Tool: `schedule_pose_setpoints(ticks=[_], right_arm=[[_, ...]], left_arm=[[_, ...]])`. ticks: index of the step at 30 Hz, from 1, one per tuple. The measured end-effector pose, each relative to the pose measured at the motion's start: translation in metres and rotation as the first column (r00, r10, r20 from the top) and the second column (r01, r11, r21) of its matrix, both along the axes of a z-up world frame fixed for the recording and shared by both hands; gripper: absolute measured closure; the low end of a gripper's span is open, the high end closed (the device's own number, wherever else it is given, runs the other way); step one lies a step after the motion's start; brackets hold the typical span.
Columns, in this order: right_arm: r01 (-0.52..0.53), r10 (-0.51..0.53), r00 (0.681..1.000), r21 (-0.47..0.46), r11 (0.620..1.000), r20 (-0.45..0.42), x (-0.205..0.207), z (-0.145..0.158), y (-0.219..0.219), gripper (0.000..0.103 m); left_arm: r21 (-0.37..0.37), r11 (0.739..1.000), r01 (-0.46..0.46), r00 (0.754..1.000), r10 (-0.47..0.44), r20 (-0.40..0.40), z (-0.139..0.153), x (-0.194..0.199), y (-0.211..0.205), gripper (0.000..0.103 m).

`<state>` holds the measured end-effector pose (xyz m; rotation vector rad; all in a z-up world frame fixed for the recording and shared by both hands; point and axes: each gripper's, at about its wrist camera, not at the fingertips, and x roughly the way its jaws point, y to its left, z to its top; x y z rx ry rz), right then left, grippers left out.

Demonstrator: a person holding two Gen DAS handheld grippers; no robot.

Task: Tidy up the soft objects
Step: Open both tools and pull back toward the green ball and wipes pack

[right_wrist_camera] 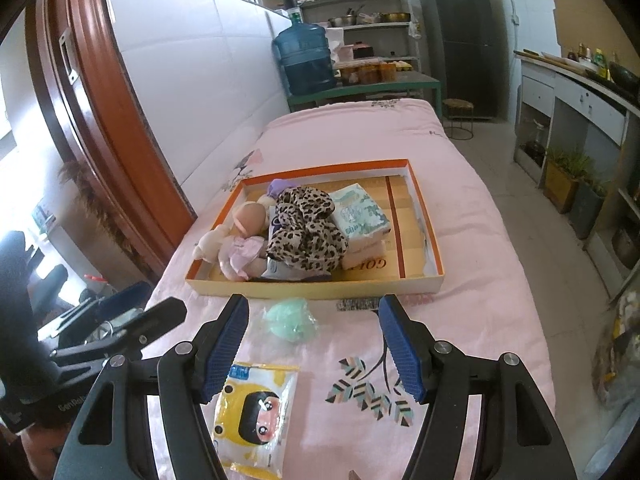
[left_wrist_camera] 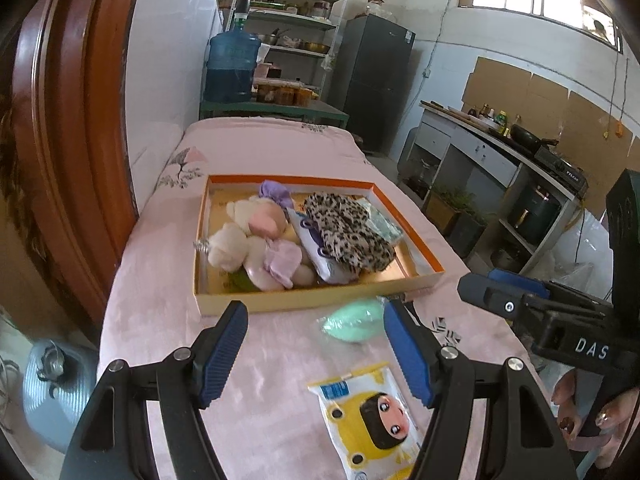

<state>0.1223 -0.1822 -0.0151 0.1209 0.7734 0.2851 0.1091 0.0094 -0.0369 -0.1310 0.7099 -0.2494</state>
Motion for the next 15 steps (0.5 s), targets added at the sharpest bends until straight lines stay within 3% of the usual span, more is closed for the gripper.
schedule_pose_setpoints(ticks=[15], right_arm=[[-0.003, 0.003, 1.000, 0.003, 1.000, -0.002, -0.019, -0.005, 0.000, 0.034]], left_arm=[[-0.056, 0.998, 0.022, 0.998, -0.025, -0.058, -0.026, -0.024, -0.009, 0.033]])
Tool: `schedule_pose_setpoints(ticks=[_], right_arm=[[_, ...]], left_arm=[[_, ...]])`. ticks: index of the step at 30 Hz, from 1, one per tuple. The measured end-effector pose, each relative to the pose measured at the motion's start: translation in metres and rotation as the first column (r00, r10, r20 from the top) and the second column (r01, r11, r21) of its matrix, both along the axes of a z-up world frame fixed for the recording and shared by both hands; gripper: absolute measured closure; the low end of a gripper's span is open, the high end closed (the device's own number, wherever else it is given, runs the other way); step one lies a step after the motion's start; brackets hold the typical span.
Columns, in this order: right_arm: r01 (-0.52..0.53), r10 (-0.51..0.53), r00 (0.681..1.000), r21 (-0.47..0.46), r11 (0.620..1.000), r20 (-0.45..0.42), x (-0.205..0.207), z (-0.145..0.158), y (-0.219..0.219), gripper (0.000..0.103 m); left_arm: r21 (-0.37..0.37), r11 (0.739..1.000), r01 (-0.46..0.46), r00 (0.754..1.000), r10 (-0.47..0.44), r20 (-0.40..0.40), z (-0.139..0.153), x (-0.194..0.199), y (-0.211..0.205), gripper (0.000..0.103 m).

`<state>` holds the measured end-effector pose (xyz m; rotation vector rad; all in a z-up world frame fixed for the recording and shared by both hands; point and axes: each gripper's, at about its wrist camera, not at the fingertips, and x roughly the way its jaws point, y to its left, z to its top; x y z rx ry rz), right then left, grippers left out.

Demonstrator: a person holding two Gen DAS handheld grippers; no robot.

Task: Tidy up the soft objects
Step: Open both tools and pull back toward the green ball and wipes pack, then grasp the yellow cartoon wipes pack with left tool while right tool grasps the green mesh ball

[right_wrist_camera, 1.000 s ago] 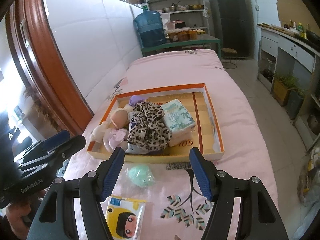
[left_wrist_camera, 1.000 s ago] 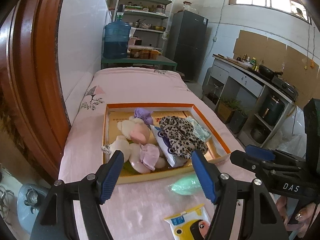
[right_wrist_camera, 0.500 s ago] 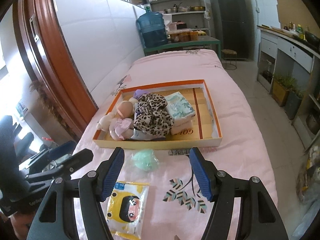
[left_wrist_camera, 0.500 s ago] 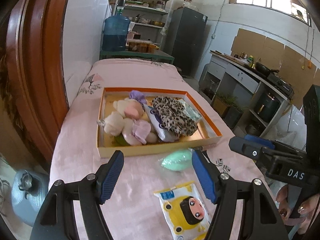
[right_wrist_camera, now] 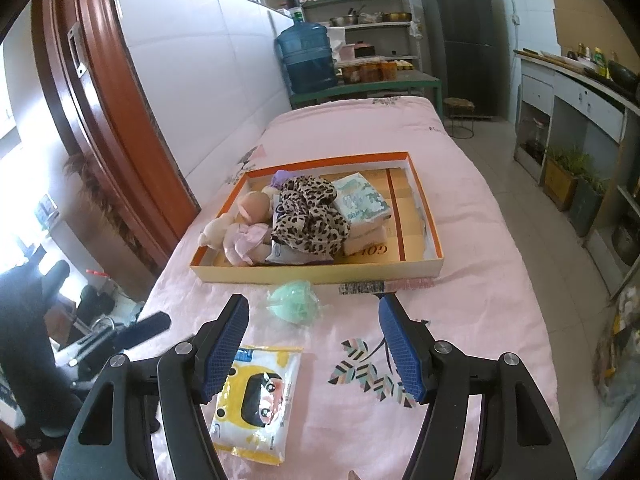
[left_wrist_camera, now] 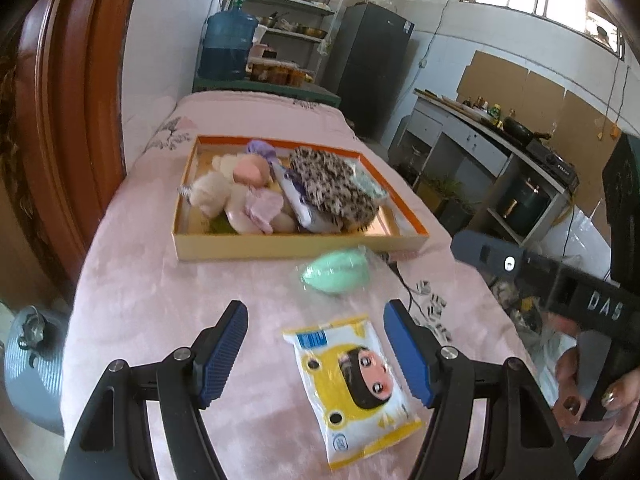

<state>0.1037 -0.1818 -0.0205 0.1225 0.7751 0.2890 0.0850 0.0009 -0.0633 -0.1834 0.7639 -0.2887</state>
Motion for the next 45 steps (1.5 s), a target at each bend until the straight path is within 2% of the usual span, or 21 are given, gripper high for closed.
schedule_pose_setpoints(ticks=[19, 26, 33, 34, 35, 36, 38, 39, 43, 45], right_arm=[[-0.008, 0.008, 1.000, 0.008, 1.000, -0.012, -0.010, -0.008, -0.005, 0.034], [-0.008, 0.008, 1.000, 0.015, 1.000, -0.019, -0.008, -0.012, -0.007, 0.034], [-0.008, 0.008, 0.999, 0.022, 1.000, -0.034, -0.006, -0.019, -0.011, 0.034], [-0.008, 0.009, 0.999, 0.022, 1.000, -0.035, -0.006, -0.020, -0.011, 0.034], [-0.008, 0.009, 0.999, 0.023, 1.000, -0.036, -0.006, -0.021, -0.011, 0.034], [-0.008, 0.009, 0.999, 0.024, 1.000, -0.037, -0.006, -0.021, -0.011, 0.034], [-0.007, 0.008, 0.999, 0.027, 1.000, -0.040, -0.005, -0.023, -0.011, 0.034], [-0.007, 0.008, 0.999, 0.029, 1.000, -0.042, -0.005, -0.023, -0.011, 0.034], [-0.006, 0.007, 0.999, 0.028, 1.000, -0.047, -0.004, -0.026, -0.011, 0.034], [-0.003, 0.004, 0.999, 0.030, 1.000, -0.048, -0.004, -0.027, -0.013, 0.034]], left_arm=[[-0.061, 0.998, 0.030, 0.988, -0.039, -0.147, -0.055, -0.010, -0.015, 0.033], [-0.071, 0.997, 0.028, 0.984, -0.040, -0.173, -0.066, -0.011, -0.023, 0.033], [-0.083, 0.997, 0.000, 0.986, -0.014, -0.164, -0.068, -0.013, -0.025, 0.033], [-0.089, 0.996, -0.005, 0.986, -0.009, -0.164, -0.068, -0.013, -0.024, 0.035], [-0.095, 0.995, -0.006, 0.987, -0.009, -0.163, -0.068, -0.014, -0.024, 0.046], [-0.097, 0.995, -0.004, 0.987, -0.011, -0.163, -0.068, -0.013, -0.024, 0.051], [-0.097, 0.995, 0.002, 0.986, -0.019, -0.165, -0.069, -0.013, -0.026, 0.070], [-0.093, 0.996, 0.000, 0.986, -0.015, -0.163, -0.069, -0.013, -0.026, 0.073], [-0.153, 0.988, 0.017, 0.986, -0.042, -0.163, -0.071, -0.013, -0.023, 0.081], [-0.150, 0.988, 0.025, 0.988, -0.047, -0.147, -0.068, -0.014, -0.023, 0.084]])
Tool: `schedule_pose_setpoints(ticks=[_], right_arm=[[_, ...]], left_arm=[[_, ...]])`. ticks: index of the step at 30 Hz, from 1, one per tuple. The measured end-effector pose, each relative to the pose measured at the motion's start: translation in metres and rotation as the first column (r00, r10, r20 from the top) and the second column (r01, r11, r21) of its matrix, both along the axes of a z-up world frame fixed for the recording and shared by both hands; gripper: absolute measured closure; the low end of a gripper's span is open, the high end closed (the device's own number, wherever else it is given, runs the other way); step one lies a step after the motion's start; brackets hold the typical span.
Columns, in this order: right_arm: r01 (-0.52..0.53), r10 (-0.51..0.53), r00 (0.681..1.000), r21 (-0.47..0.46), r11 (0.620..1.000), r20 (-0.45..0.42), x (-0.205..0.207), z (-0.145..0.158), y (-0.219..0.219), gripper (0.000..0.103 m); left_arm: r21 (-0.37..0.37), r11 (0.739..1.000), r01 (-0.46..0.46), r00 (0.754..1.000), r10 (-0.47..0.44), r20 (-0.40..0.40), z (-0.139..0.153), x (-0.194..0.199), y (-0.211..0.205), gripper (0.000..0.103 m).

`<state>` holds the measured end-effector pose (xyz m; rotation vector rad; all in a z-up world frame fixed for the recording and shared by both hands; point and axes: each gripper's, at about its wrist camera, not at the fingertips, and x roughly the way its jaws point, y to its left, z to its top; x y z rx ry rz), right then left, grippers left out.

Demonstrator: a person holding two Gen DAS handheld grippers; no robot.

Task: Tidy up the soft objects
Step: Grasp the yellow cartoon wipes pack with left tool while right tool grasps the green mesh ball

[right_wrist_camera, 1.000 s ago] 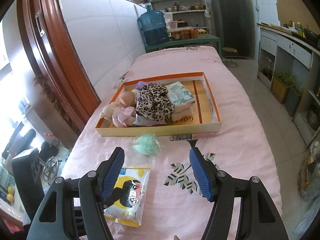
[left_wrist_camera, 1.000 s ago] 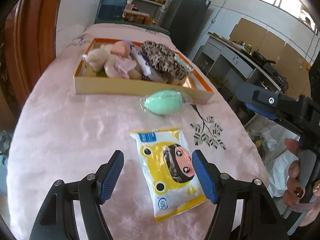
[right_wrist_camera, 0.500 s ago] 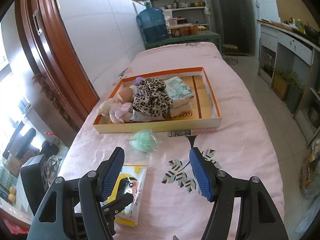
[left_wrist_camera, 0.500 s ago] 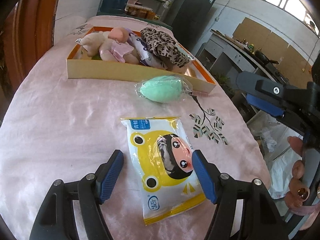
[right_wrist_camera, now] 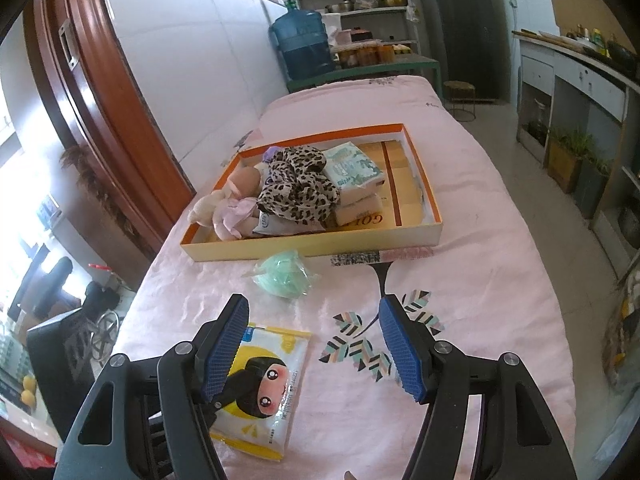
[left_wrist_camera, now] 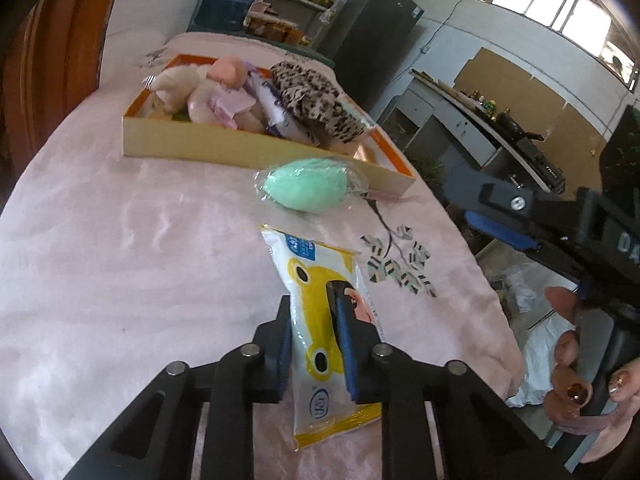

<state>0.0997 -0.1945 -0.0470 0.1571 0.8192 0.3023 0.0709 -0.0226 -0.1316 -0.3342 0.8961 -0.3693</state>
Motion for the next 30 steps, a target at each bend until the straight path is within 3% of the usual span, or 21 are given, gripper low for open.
schedule_pose_setpoints(ticks=[12, 23, 30], right_arm=[[0.002, -0.002, 1.000, 0.006, 1.000, -0.002, 0.002, -0.001, -0.003, 0.034], [-0.016, 0.016, 1.000, -0.002, 1.000, -0.005, 0.005, -0.004, 0.006, 0.034], [-0.079, 0.079, 0.996, -0.014, 0.997, -0.038, 0.022, -0.015, 0.026, 0.034]], left_arm=[[0.024, 1.000, 0.021, 0.996, -0.023, 0.088, 0.020, -0.009, -0.003, 0.090], [0.057, 0.998, -0.024, 0.981, 0.012, 0.193, 0.046, -0.017, 0.012, 0.091], [0.098, 0.993, -0.068, 0.966, 0.041, 0.253, 0.063, -0.020, 0.023, 0.091]])
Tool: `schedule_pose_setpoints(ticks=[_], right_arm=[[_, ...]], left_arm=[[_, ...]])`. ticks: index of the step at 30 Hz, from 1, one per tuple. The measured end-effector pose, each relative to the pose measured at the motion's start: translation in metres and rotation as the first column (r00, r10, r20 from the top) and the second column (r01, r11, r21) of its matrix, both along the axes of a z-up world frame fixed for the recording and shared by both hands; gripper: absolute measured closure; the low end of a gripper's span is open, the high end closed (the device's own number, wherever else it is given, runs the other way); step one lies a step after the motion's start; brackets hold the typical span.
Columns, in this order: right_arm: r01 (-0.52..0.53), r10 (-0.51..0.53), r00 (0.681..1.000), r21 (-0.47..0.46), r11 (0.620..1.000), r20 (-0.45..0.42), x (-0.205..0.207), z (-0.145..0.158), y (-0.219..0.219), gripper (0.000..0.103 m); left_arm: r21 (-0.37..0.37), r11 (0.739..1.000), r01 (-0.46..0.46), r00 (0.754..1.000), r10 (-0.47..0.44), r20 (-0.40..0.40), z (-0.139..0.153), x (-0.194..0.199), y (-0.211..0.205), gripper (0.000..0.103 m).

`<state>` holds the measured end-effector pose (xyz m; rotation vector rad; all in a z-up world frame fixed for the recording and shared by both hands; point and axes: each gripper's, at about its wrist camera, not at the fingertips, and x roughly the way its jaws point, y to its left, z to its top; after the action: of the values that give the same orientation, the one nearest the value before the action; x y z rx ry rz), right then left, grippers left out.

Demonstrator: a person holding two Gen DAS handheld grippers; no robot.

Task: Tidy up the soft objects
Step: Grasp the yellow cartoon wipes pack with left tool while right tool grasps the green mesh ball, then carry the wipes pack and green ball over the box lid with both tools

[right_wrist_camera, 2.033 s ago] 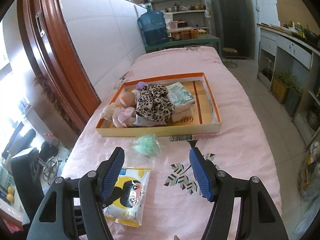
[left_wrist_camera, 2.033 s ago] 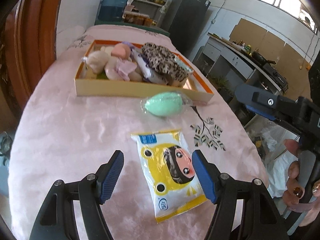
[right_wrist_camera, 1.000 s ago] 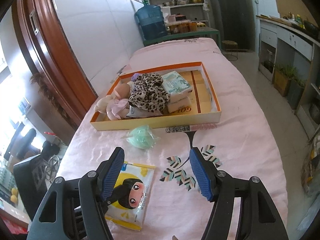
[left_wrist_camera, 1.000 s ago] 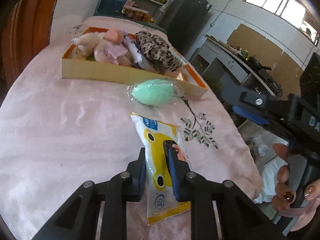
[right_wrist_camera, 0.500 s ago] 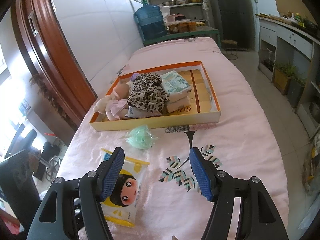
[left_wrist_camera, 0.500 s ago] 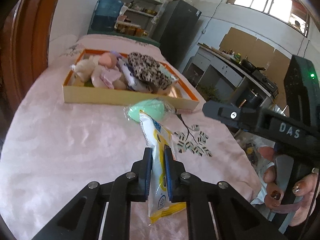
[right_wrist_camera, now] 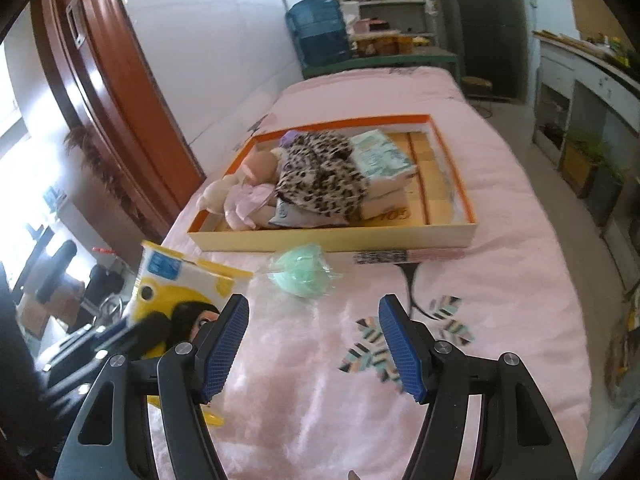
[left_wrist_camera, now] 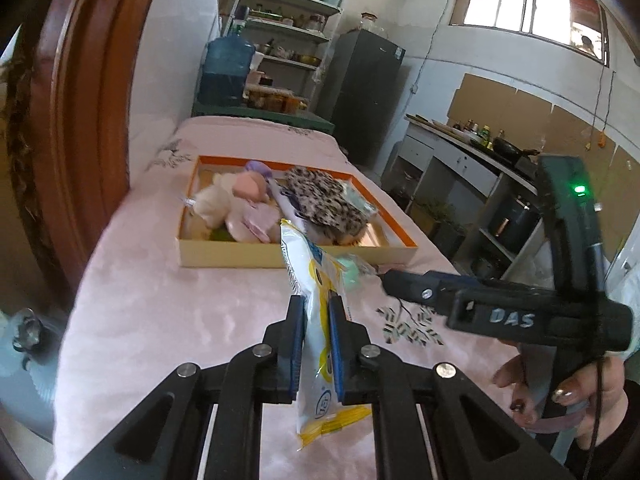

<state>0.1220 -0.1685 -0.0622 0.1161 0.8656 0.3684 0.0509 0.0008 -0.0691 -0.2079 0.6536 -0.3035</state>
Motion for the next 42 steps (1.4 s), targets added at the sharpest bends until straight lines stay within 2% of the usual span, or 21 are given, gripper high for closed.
schedule_pose_setpoints(ticks=[3, 5, 11, 17, 19, 20, 21, 23, 31, 42], right_arm=[[-0.024, 0.024, 0.999, -0.008, 1.000, -0.026, 0.014, -0.010, 0.010, 0.033], [-0.048, 0.047, 0.998, -0.026, 0.999, -0.038, 0.024, -0.017, 0.018, 0.026], [-0.080, 0.073, 0.995, -0.103, 0.991, -0.070, 0.054, -0.040, 0.036, 0.026], [-0.091, 0.082, 0.993, -0.108, 0.990, -0.082, 0.072, -0.047, 0.045, 0.027], [-0.097, 0.090, 0.993, -0.096, 0.991, -0.082, 0.072, -0.047, 0.046, 0.044], [-0.098, 0.090, 0.992, -0.090, 0.991, -0.087, 0.072, -0.047, 0.046, 0.047], [-0.094, 0.086, 0.992, -0.084, 0.992, -0.088, 0.072, -0.047, 0.045, 0.054], [-0.090, 0.083, 0.992, -0.074, 0.993, -0.092, 0.071, -0.047, 0.042, 0.055], [-0.081, 0.079, 0.995, -0.044, 0.996, -0.061, 0.055, -0.029, 0.031, 0.057], [-0.069, 0.070, 0.997, -0.035, 0.997, 0.045, 0.038, 0.023, 0.010, 0.057]], left_arm=[[0.013, 1.000, -0.023, 1.000, 0.022, 0.012, 0.004, 0.000, 0.009, 0.091], [0.027, 0.999, -0.044, 0.999, 0.043, 0.021, 0.005, -0.001, 0.017, 0.091], [0.016, 0.993, -0.117, 0.993, 0.117, 0.021, 0.007, 0.002, 0.048, 0.091], [0.003, 0.991, -0.131, 0.991, 0.131, 0.017, 0.006, 0.008, 0.056, 0.091], [0.002, 0.992, -0.129, 0.992, 0.129, 0.014, 0.005, 0.010, 0.056, 0.091], [0.003, 0.992, -0.128, 0.992, 0.128, 0.013, 0.005, 0.011, 0.056, 0.091], [0.002, 0.992, -0.128, 0.992, 0.128, 0.012, 0.005, 0.011, 0.055, 0.091], [-0.004, 0.992, -0.126, 0.992, 0.126, 0.007, 0.004, 0.011, 0.055, 0.091], [-0.002, 0.994, -0.105, 0.994, 0.105, 0.009, 0.008, 0.015, 0.050, 0.091], [0.002, 0.999, -0.052, 0.997, 0.052, 0.054, 0.031, 0.031, 0.037, 0.091]])
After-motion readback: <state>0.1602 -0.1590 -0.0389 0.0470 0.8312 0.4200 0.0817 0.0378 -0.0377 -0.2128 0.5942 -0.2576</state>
